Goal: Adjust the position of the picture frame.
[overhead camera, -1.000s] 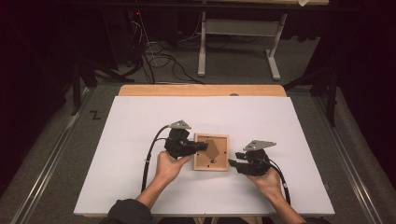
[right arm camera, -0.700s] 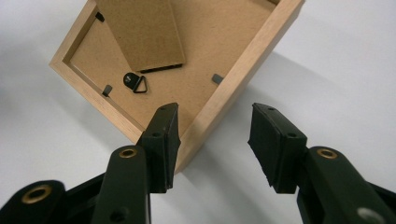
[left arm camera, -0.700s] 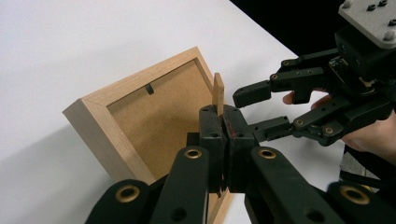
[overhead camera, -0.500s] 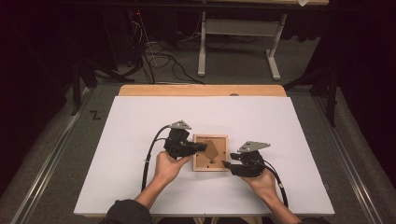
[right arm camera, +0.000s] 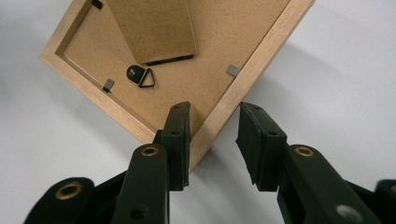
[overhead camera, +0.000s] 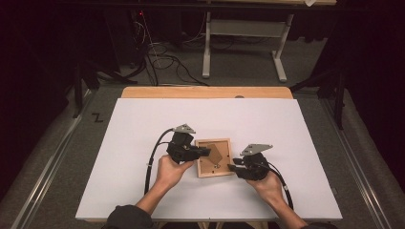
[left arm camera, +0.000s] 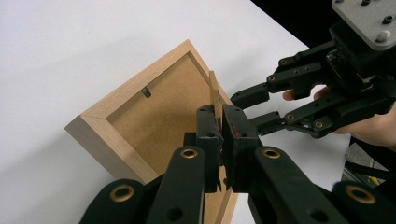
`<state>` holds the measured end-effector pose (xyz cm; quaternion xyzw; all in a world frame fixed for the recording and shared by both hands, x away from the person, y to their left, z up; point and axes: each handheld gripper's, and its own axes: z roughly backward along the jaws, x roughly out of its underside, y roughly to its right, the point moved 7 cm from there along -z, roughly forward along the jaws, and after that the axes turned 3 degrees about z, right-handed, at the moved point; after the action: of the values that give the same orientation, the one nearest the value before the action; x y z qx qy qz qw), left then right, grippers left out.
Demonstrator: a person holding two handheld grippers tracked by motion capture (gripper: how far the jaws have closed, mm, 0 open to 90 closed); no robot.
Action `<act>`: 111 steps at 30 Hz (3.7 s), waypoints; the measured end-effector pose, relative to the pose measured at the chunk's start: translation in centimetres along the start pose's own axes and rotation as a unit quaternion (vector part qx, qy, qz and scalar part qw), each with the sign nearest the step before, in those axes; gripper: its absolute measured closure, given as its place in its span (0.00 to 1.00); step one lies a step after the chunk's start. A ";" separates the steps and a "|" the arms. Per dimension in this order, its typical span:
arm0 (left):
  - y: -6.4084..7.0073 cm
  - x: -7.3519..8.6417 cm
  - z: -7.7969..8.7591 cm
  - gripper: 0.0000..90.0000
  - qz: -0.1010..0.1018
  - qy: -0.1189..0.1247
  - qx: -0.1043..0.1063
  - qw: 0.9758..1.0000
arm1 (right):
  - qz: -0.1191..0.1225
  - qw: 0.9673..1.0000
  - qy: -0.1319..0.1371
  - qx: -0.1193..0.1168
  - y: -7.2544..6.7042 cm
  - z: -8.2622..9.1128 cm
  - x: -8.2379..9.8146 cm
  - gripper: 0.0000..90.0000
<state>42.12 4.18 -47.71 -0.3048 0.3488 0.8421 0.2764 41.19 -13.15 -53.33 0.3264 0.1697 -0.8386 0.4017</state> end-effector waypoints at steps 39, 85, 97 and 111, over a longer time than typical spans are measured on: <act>-2.5 -0.7 -1.8 0.88 0.046 -0.078 0.021 0.996 | 0.042 0.999 -0.008 -0.002 0.0 -0.5 -0.4 0.84; -1.5 -1.3 0.2 0.98 0.068 -0.012 0.060 0.996 | -0.013 0.998 0.043 -0.034 0.6 2.3 0.0 0.48; -0.6 -1.3 0.4 0.98 0.047 -0.006 0.064 0.997 | -0.028 0.997 0.047 -0.045 0.9 2.3 0.2 0.47; 0.6 -1.1 0.3 0.98 0.019 0.001 0.073 0.997 | -0.071 0.992 0.064 -0.082 1.9 1.8 -0.7 0.47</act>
<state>42.37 3.77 -46.49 -0.2777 0.4152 0.8193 0.2814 42.26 -14.92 -51.60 0.3326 0.2858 -0.8257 0.3548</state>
